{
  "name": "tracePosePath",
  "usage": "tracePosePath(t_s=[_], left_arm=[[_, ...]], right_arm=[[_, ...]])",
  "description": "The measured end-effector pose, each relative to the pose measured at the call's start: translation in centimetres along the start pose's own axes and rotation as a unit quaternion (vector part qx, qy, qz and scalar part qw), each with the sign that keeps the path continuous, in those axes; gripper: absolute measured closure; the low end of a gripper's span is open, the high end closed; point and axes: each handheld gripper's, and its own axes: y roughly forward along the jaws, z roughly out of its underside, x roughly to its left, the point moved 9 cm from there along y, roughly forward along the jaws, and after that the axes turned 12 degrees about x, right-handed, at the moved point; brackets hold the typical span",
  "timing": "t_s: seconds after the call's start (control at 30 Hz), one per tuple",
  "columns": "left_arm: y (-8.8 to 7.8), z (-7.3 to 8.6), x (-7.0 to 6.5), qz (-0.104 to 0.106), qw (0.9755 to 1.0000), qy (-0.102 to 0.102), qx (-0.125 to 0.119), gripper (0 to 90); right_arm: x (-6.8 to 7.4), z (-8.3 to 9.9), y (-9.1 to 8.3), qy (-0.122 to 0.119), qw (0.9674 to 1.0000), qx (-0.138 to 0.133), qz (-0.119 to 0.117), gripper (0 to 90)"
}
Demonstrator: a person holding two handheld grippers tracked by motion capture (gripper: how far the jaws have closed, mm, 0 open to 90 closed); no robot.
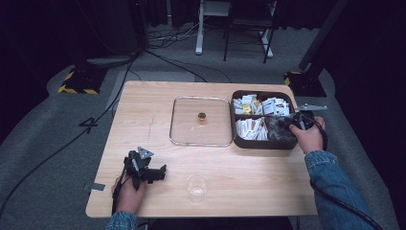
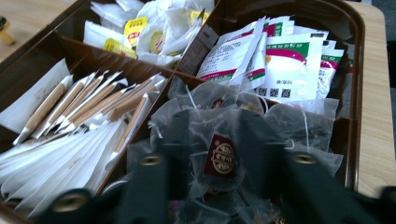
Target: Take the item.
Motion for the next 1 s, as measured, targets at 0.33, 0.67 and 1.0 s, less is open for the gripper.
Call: tracePosePath(t_s=[0.33,0.67,1.0], left_arm=[[0.0,0.0,0.0,0.000,1.0000,-0.001,0.000,0.0],[0.0,0.0,0.0,0.000,1.0000,0.000,-0.001,0.0],[0.0,0.0,0.0,0.000,1.0000,-0.001,0.000,0.0]], right_arm=[[0.1,0.2,-0.6,-0.025,0.9996,0.008,0.009,90.0],[0.8,-0.5,-2.3,-0.033,0.9993,-0.018,0.000,90.0],[2.6,-1.1,-4.7,-0.043,0.9973,-0.051,-0.029,90.0]])
